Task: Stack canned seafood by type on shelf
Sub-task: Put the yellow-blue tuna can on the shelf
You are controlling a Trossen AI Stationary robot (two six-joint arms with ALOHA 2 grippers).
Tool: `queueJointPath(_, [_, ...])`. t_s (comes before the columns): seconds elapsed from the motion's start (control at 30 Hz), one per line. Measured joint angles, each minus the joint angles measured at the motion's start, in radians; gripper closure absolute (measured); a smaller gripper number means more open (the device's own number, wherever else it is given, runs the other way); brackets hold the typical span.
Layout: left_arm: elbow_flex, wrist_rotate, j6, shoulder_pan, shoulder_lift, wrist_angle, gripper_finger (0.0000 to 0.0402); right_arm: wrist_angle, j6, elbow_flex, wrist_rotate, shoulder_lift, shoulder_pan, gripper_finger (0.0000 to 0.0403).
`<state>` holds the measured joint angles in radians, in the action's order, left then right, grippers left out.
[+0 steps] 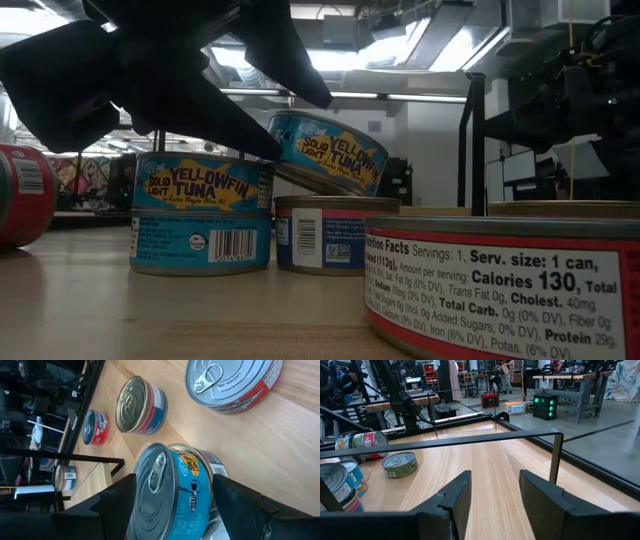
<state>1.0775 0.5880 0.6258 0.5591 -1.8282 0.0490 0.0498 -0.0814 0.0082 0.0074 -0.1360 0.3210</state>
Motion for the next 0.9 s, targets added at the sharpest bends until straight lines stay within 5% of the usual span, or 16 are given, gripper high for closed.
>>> queueJointPath(0.9, [0.001, 0.031, 0.017, -0.012, -0.049, -0.046, 0.0143, -0.003, 0.0, 0.0, 0.0, 0.0, 0.0, 0.0235])
